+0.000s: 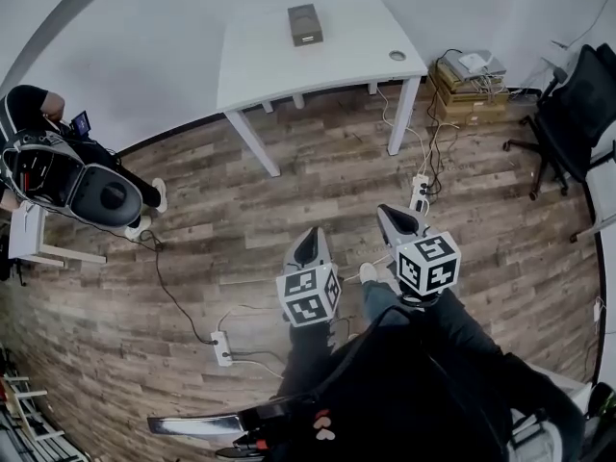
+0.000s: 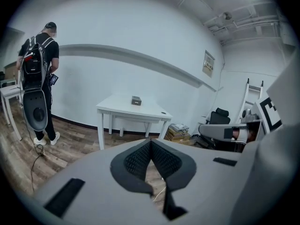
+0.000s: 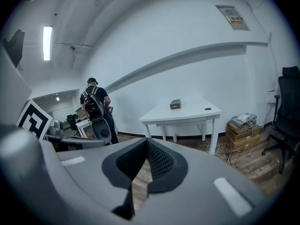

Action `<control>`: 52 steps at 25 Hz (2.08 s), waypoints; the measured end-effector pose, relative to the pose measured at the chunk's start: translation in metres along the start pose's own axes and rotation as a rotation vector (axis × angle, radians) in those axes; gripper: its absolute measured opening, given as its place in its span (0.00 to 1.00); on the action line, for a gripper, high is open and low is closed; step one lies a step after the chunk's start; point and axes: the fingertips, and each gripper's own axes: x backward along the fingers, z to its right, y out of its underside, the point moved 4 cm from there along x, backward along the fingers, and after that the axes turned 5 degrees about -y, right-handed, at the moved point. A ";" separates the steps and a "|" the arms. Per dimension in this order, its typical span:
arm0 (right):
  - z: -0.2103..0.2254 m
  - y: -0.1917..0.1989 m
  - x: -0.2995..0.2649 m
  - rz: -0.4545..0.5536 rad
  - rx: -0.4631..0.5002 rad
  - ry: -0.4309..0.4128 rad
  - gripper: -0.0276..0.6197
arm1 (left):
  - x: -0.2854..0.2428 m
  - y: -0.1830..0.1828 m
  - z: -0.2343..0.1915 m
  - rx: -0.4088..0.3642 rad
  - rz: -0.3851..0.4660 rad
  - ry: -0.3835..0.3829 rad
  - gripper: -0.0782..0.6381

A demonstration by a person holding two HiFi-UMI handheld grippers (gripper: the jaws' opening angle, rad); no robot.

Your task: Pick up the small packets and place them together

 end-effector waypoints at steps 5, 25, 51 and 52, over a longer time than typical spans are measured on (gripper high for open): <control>0.048 -0.043 -0.044 -0.016 0.026 -0.033 0.03 | -0.058 -0.054 0.008 0.048 0.064 0.011 0.11; 0.154 -0.109 -0.164 0.005 -0.010 -0.010 0.03 | -0.211 -0.132 -0.006 0.000 0.025 -0.021 0.11; 0.253 -0.216 -0.395 -0.013 -0.044 0.125 0.03 | -0.455 -0.261 -0.105 -0.062 -0.125 0.015 0.11; 0.259 -0.218 -0.398 -0.016 -0.045 0.126 0.03 | -0.460 -0.262 -0.105 -0.059 -0.124 0.007 0.11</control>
